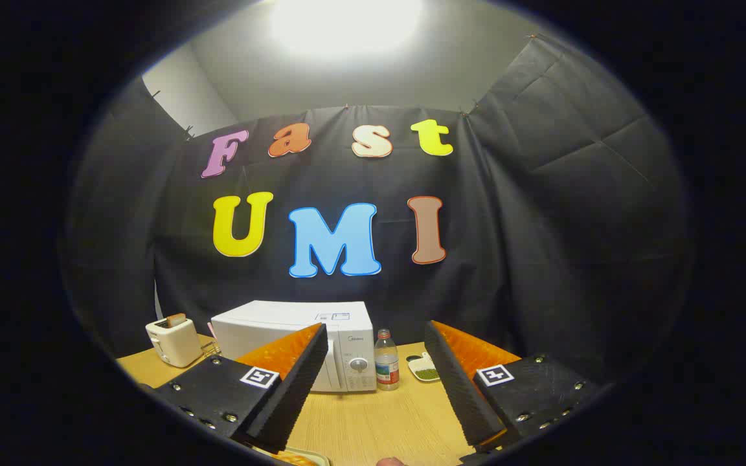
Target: Open the microwave, put the food inside, and close the microwave door.
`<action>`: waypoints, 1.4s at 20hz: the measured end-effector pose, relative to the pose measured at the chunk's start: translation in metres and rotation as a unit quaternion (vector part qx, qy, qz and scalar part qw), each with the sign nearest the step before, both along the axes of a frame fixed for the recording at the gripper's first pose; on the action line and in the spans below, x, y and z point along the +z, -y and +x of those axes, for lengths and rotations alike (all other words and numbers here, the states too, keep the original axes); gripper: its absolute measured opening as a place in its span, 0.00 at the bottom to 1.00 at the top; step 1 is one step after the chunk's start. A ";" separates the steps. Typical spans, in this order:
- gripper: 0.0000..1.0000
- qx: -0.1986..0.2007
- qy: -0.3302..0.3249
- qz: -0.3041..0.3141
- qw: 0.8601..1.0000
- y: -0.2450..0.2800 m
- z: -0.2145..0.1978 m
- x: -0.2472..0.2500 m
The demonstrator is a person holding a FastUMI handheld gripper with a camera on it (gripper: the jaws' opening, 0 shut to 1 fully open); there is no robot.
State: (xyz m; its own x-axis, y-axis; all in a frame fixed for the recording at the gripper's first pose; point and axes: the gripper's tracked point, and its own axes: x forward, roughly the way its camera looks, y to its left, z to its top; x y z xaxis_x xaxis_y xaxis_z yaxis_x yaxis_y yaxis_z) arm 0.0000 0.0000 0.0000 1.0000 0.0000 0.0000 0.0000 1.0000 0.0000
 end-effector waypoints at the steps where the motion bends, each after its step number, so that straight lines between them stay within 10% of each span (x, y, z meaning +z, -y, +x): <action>1: 0.95 0.000 0.000 -0.001 1.000 0.001 0.000 0.001; 28: 0.96 0.059 -0.021 0.006 0.998 -0.031 0.068 -0.036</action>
